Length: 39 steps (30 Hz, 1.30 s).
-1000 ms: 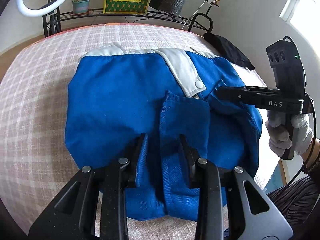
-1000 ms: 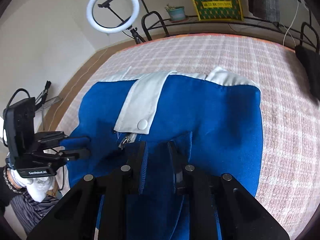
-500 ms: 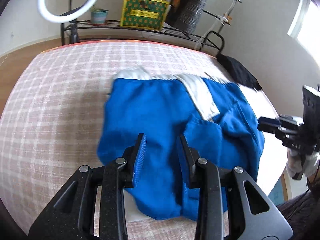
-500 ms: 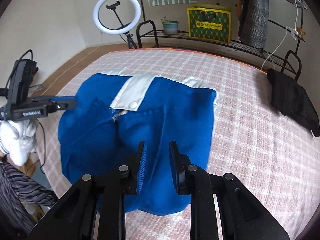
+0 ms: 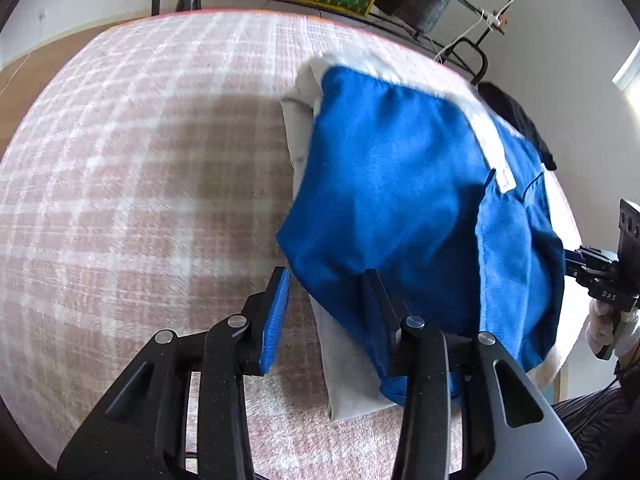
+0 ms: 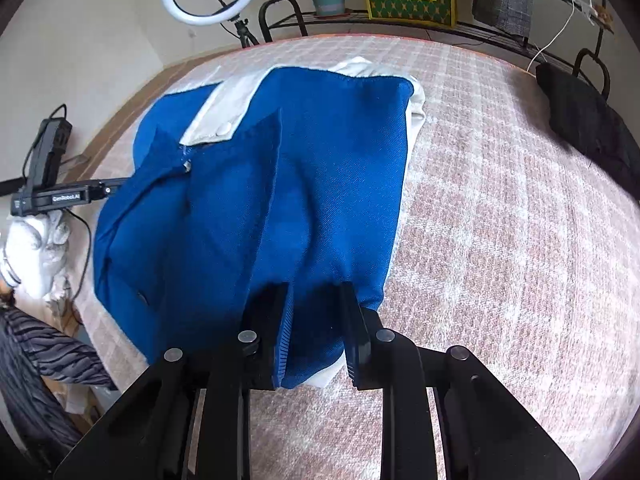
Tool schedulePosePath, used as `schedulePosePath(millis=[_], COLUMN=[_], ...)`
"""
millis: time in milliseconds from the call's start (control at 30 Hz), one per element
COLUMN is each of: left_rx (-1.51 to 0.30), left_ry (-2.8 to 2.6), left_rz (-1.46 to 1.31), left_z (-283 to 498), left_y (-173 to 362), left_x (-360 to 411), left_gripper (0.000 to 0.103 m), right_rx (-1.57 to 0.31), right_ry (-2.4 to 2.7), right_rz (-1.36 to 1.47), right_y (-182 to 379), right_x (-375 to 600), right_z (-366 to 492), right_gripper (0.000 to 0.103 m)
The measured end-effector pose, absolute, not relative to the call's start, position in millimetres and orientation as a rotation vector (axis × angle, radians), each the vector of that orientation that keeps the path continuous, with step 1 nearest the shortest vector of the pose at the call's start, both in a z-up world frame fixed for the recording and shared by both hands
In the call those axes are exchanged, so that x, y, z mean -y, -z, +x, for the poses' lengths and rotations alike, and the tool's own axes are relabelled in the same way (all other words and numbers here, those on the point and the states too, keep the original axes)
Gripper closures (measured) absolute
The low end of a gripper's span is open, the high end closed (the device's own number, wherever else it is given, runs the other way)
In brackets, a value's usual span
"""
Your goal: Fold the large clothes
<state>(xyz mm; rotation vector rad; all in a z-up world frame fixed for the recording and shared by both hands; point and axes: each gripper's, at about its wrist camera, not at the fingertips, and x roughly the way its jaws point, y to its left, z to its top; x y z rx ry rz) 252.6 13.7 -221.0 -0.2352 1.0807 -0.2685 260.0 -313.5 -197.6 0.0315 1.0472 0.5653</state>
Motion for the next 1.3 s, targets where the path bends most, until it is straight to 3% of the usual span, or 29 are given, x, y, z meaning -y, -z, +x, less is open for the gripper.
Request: schedulePosePath(millis=[33,100,133,167,233,300,333,367,567,800,1000,1033,1067,1133,1167,1300], left_rx=[-1.062,-1.042,-1.028,-1.000,-0.940,-0.900,-0.890,-0.892,-0.974,-1.057,-1.034,-1.018,-1.001,-0.987,-0.988,-1.022], left_ry=[0.265,0.277,0.281,0.275,0.265,0.259,0.257,0.259,0.204,0.174,0.178,0.193,0.202,0.240,0.263,0.316], left_rz=[-0.265,-0.365,-0.416,-0.459,-0.483,-0.447,-0.432,-0.423,-0.394,-0.427,-0.447,-0.464,-0.492,-0.590,-0.651,-0.869], left_z=[252,254,257,258,267,279,286,294,327,331,322,319,315,312,311,314], left_y=[215,206,201,195,179,167,165,165,194,235,214,209,204,199,200,219], left_x=[-21,-36,-43,-50,-52,-46,-40,-35,-18,-19,-29,-34,-40,-55,-63,-88], left_gripper=[0.063,0.059,0.059,0.059,0.059,0.059,0.059,0.059,0.059,0.038,0.036,0.036,0.035,0.028,0.023,0.021], right_rx=[-1.024,-0.982,-0.959,-0.926,-0.860,-0.834,-0.828,-0.822,-0.835,-0.951,-0.939,-0.932,-0.925,-0.899,-0.893,-0.952], right_ry=[-0.581,-0.599,-0.599,-0.585,-0.543,-0.522,-0.507,-0.490,-0.453,-0.436,-0.441,-0.450,-0.461,-0.478,-0.492,-0.532], right_rz=[0.063,0.146,0.186,0.216,0.219,0.185,0.158,0.132,0.158,0.104,0.130,0.166,0.204,0.278,0.312,0.487], right_y=[191,181,178,174,165,158,156,155,169,205,192,189,187,184,185,205], right_x=[320,334,341,347,351,346,340,334,315,301,311,319,325,343,349,377], right_z=[259,260,261,263,266,275,283,290,335,348,339,336,332,322,320,321], right_gripper=[0.080,0.069,0.054,0.050,0.050,0.062,0.073,0.076,0.076,0.077,0.074,0.066,0.048,0.029,0.028,0.028])
